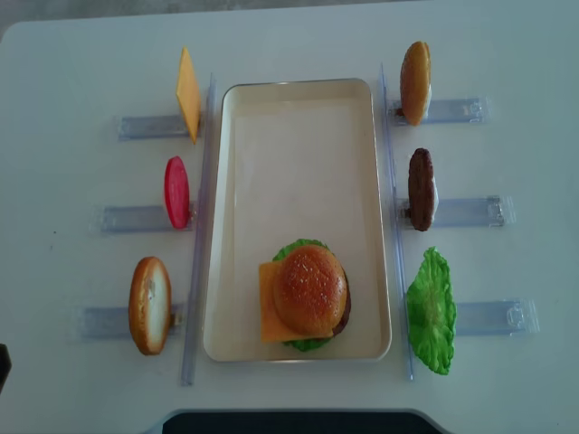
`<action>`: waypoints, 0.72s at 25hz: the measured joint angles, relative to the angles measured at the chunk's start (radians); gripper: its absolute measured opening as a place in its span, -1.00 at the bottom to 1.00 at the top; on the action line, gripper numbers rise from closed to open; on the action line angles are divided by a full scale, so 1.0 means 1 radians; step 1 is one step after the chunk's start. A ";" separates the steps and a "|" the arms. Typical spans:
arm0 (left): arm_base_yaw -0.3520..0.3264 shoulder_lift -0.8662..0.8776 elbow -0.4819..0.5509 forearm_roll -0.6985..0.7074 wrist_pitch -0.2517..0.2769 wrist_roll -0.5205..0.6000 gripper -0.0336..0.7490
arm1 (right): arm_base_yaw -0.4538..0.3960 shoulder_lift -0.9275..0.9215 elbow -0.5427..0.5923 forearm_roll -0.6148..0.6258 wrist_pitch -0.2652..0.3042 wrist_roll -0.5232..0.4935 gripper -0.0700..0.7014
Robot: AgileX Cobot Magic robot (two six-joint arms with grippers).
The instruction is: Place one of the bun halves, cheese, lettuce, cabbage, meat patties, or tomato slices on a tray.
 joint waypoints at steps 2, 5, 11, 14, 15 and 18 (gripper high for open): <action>0.000 0.000 0.000 0.000 0.000 0.000 -0.91 | 0.015 -0.070 0.000 -0.002 0.000 -0.012 0.72; 0.000 0.000 0.000 0.000 0.000 0.000 -0.91 | 0.059 -0.186 0.000 -0.002 0.001 -0.029 0.72; 0.000 0.000 0.000 0.000 0.000 0.000 -0.91 | 0.174 -0.422 0.037 -0.002 0.001 -0.041 0.72; 0.000 0.000 0.000 0.000 0.000 0.000 -0.91 | 0.218 -0.530 0.097 -0.001 0.001 -0.037 0.72; 0.000 0.000 0.000 0.000 0.000 0.000 -0.91 | 0.227 -0.561 0.123 -0.001 0.001 -0.034 0.72; 0.000 0.000 0.000 0.000 0.000 0.000 -0.91 | 0.237 -0.697 0.205 -0.001 0.001 -0.033 0.72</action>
